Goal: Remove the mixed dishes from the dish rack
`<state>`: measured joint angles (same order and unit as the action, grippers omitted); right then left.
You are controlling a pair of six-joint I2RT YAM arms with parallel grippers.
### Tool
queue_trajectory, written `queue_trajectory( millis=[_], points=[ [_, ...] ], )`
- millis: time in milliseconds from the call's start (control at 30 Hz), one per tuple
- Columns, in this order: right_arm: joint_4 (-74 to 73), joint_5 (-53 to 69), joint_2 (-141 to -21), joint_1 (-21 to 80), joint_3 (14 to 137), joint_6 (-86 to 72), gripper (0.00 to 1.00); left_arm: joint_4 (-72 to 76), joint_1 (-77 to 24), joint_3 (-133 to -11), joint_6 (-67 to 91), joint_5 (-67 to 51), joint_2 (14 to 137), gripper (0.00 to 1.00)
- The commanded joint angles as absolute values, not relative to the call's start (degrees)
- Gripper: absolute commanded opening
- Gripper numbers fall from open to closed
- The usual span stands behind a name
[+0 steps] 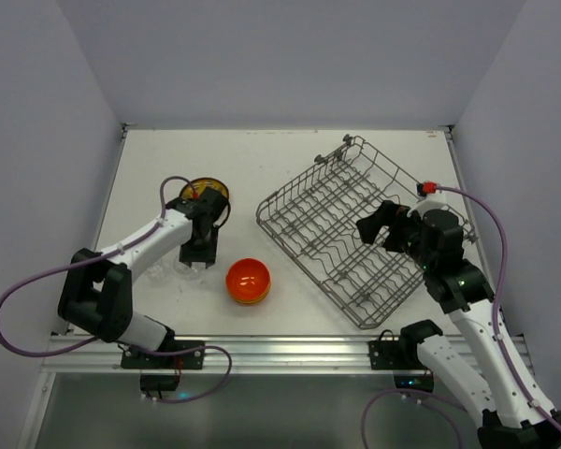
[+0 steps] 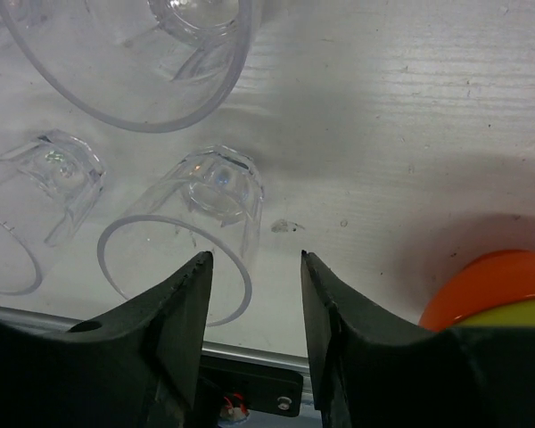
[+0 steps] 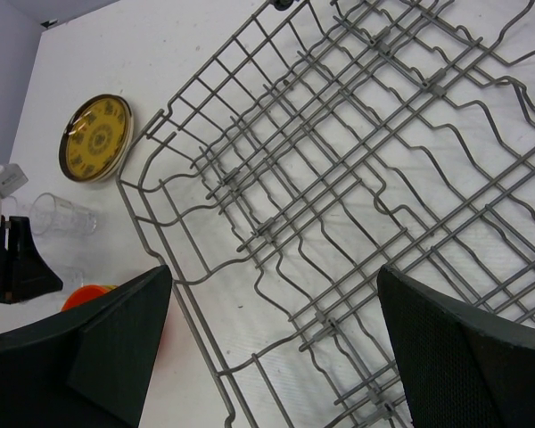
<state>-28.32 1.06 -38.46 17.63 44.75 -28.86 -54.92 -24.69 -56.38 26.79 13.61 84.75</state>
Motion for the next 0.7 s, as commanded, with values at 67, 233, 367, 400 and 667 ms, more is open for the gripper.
queue_trajectory(
  millis=[67, 233, 367, 400, 667],
  points=[
    [-26.02, 2.02, -38.23, 17.58, 44.91, -27.51, 0.99, -54.14, -24.17, -58.44, 26.10, 13.53, 79.03, 0.71],
    [-24.26, 4.56, -35.96, 17.58, 44.56, -25.49, 0.99, -51.95, -24.34, -59.32, 25.58, 12.48, 65.85, 1.00],
    [-28.46, -2.78, -33.22, 17.67, 47.00, -24.34, 0.99, -50.72, -24.52, -60.73, 26.28, 18.97, 53.82, 1.00],
    [-30.65, -5.86, -33.40, 17.75, 48.24, -25.39, 0.99, -50.89, -24.43, -60.99, 26.63, 20.90, 51.44, 1.00],
    [-49.64, -12.03, -28.66, 17.67, 61.76, -23.65, 0.99, -56.75, -24.52, -63.62, 26.54, 38.30, 36.22, 1.00]
  ],
)
